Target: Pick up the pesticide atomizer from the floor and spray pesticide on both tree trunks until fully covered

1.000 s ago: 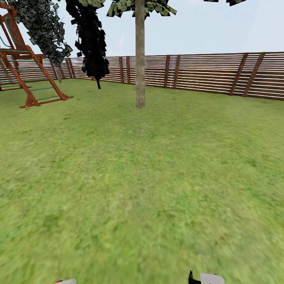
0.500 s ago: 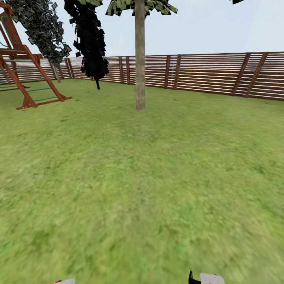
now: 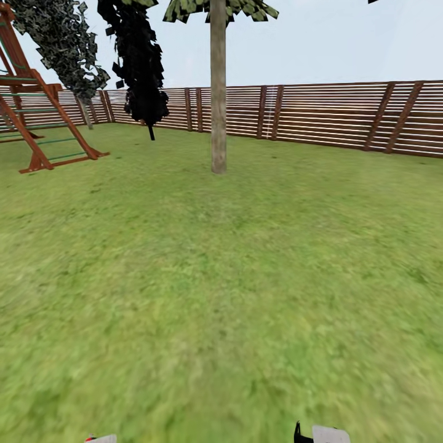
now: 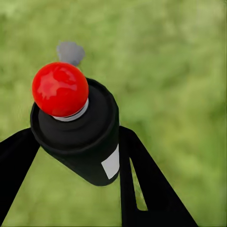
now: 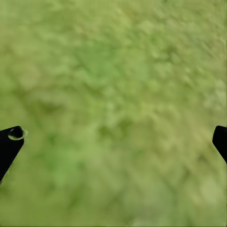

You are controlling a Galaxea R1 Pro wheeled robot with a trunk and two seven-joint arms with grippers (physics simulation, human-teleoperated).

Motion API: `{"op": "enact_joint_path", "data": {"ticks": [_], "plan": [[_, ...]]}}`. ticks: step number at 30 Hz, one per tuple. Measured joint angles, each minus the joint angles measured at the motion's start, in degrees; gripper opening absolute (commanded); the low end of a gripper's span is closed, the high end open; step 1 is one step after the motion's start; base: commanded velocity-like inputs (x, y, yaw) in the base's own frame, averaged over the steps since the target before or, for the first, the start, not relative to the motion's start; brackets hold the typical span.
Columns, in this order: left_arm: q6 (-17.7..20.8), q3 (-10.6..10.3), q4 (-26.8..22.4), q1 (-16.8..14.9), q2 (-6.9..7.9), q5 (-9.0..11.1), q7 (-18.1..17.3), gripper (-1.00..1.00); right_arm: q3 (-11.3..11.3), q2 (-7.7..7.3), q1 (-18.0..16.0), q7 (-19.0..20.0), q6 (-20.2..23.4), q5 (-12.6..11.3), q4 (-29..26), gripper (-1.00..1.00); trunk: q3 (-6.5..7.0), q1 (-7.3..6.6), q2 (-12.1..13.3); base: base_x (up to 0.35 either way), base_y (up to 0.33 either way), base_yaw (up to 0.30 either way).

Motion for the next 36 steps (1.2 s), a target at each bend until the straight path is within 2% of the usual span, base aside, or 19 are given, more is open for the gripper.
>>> {"op": "enact_joint_path", "data": {"ticks": [36], "plan": [[0.0,0.0,0.1,0.0,0.09,0.0,0.0,-1.0,0.0,-0.05,0.0,0.0,0.0,0.0,0.0,1.0,0.0,0.0,0.0,0.338,0.0,0.006]]}}
